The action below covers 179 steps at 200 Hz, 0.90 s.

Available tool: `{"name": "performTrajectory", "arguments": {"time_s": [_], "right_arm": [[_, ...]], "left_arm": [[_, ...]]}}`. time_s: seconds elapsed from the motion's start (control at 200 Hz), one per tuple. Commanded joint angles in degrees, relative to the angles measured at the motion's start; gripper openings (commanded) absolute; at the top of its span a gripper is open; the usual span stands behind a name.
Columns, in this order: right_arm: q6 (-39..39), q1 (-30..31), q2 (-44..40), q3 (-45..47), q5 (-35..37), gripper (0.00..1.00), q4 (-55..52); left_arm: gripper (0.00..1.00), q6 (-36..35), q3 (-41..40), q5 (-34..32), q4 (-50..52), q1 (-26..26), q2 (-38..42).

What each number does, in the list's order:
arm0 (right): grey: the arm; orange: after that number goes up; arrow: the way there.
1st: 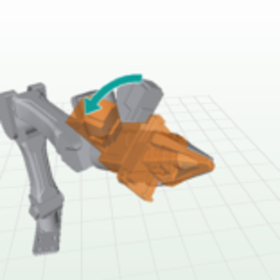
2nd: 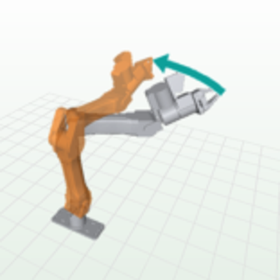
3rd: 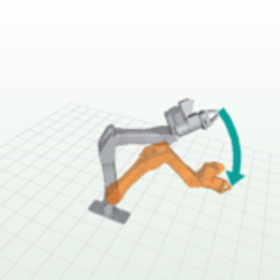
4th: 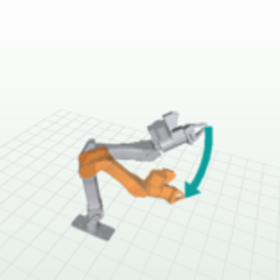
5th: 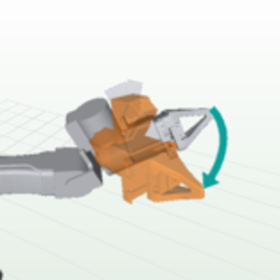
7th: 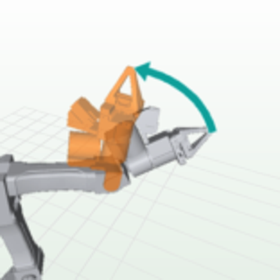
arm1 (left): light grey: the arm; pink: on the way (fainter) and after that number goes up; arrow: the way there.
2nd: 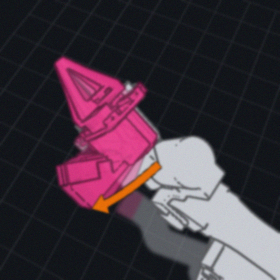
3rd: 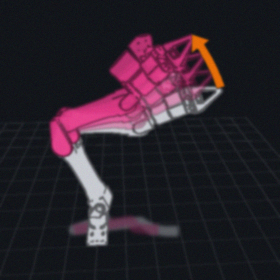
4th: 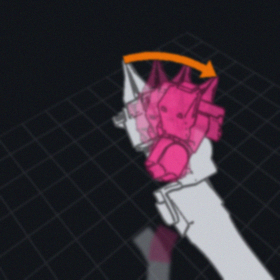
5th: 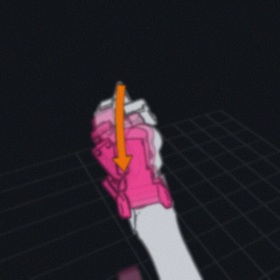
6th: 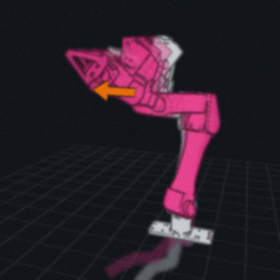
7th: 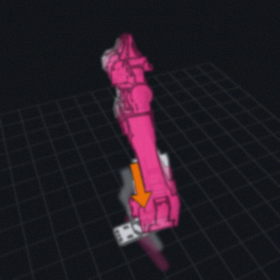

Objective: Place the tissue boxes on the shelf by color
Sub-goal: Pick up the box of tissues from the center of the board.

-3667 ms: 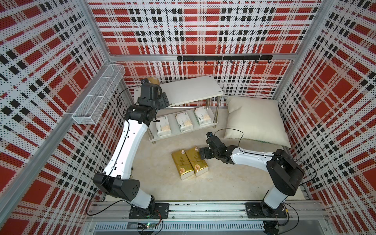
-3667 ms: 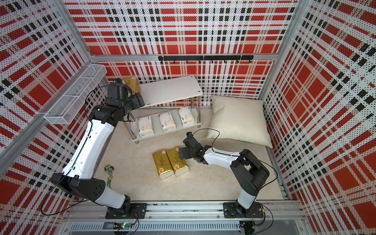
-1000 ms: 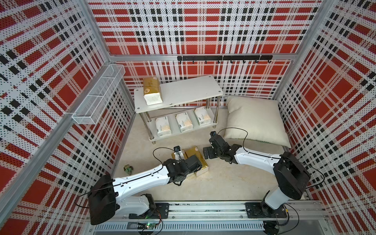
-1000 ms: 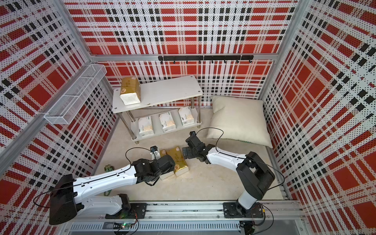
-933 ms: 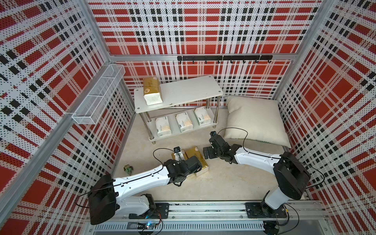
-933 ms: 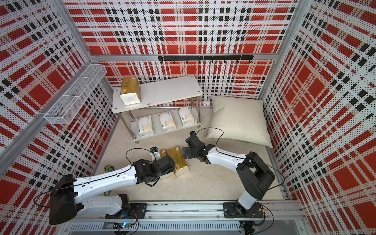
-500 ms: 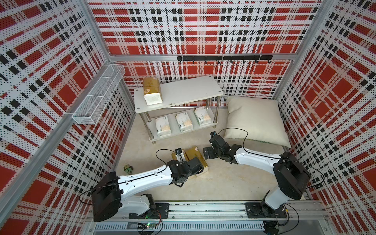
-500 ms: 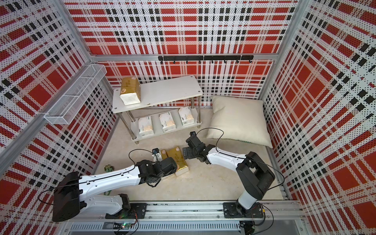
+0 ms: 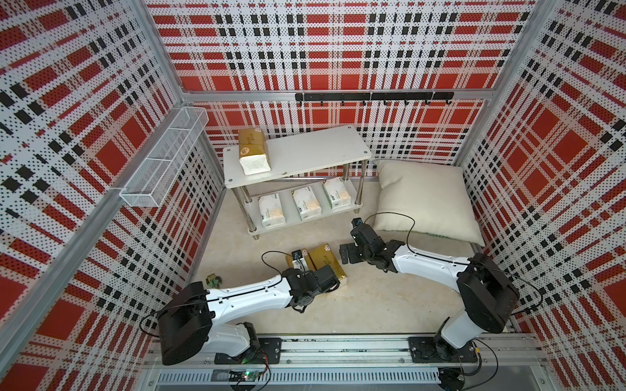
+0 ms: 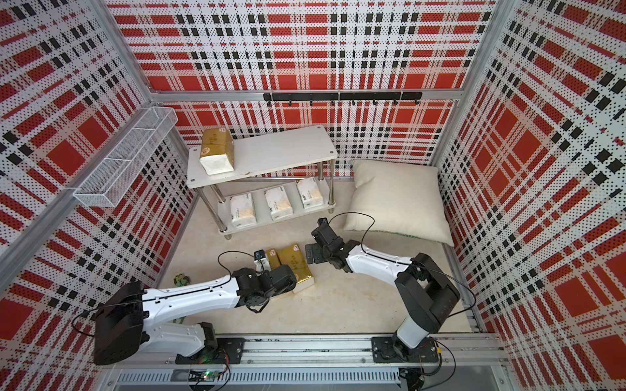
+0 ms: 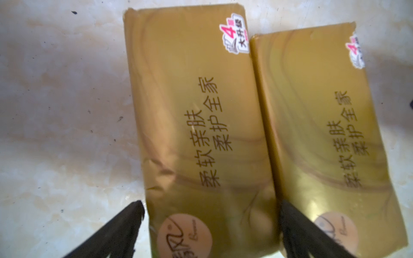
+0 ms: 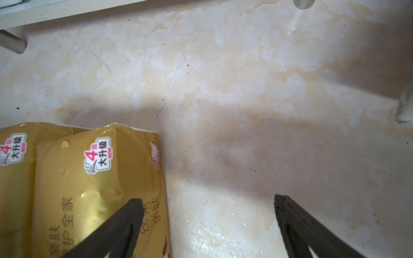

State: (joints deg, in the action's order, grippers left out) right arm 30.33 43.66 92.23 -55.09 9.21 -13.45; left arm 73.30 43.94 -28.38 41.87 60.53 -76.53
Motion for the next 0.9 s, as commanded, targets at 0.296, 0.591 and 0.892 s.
{"name": "performTrajectory", "arguments": {"time_s": [0.296,0.591,0.892], "right_arm": [[0.1,-0.3,-1.5,1.3,-0.5,1.0,1.4],[0.4,-0.3,-1.0,1.8,-1.2,1.0,2.2],[0.6,-0.3,-0.9,1.7,-1.1,1.0,2.0]], "left_arm": [[0.99,2.4,-2.9,-1.6,-2.7,0.4,-1.8],[0.99,3.0,-6.9,-2.5,-4.7,0.6,-1.1],[0.99,0.8,-7.3,-4.7,-5.9,0.6,-2.2]]}}
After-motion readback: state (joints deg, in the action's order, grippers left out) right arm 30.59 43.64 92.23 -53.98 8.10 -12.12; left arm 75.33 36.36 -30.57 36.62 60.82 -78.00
